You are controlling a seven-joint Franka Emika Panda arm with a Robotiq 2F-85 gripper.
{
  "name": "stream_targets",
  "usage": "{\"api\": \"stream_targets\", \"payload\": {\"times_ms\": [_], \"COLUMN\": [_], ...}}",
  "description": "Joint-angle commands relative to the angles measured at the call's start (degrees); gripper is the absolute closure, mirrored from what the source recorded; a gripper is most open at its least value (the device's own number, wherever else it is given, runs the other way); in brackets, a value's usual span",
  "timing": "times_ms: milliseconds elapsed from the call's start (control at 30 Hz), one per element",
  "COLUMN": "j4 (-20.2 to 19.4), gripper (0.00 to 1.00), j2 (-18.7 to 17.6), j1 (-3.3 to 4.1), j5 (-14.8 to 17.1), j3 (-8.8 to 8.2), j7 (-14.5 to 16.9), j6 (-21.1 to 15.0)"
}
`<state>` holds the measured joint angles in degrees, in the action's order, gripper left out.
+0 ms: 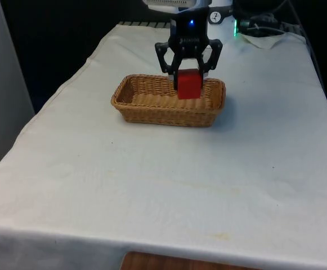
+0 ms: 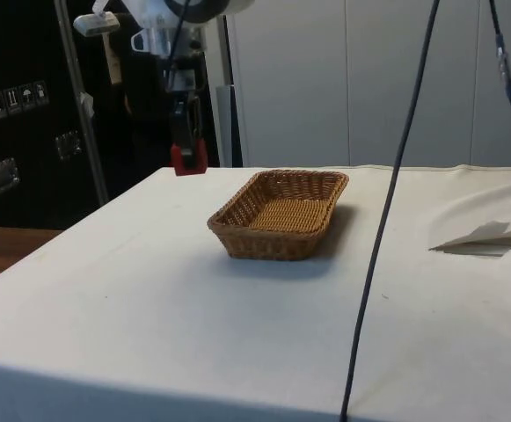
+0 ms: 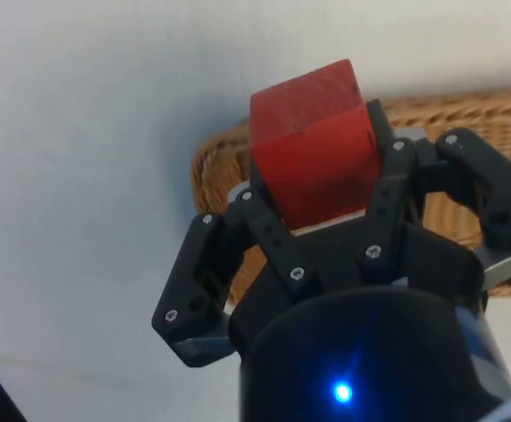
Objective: Pick up the cube and place it into the basket.
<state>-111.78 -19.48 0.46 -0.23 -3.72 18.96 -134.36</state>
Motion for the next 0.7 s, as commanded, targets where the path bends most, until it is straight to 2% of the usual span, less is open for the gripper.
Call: {"api": "stream_targets", "payload": {"times_ms": [0,100,133,333,367,400,667], "j4": [-1.8,-2.9,-4.5,-8.5,-7.7,-9.9,-15.2], "gripper": [1.0,1.0,1.0,1.0,1.0,1.0,1.0], "j2": [1.3,2.1,3.3,6.1,5.6,7.1,11.0], "j1": [0.11,0.0,0.11,0.06,0.0,0.06,0.0], "j5": [-0.6,-0.1,-0.7,-0.9,-0.2,-0.9,-0.9], "j3": [-0.23,-0.06,-0.23,-0.29,-0.11,-0.29,-0.52], "j7": [-0.2,0.1,-0.1,0.1,0.3,0.1,0.5], "j6": [-1.1,-0.7,-1.8,-2.8,-1.9,-3.1,-4.2]}}
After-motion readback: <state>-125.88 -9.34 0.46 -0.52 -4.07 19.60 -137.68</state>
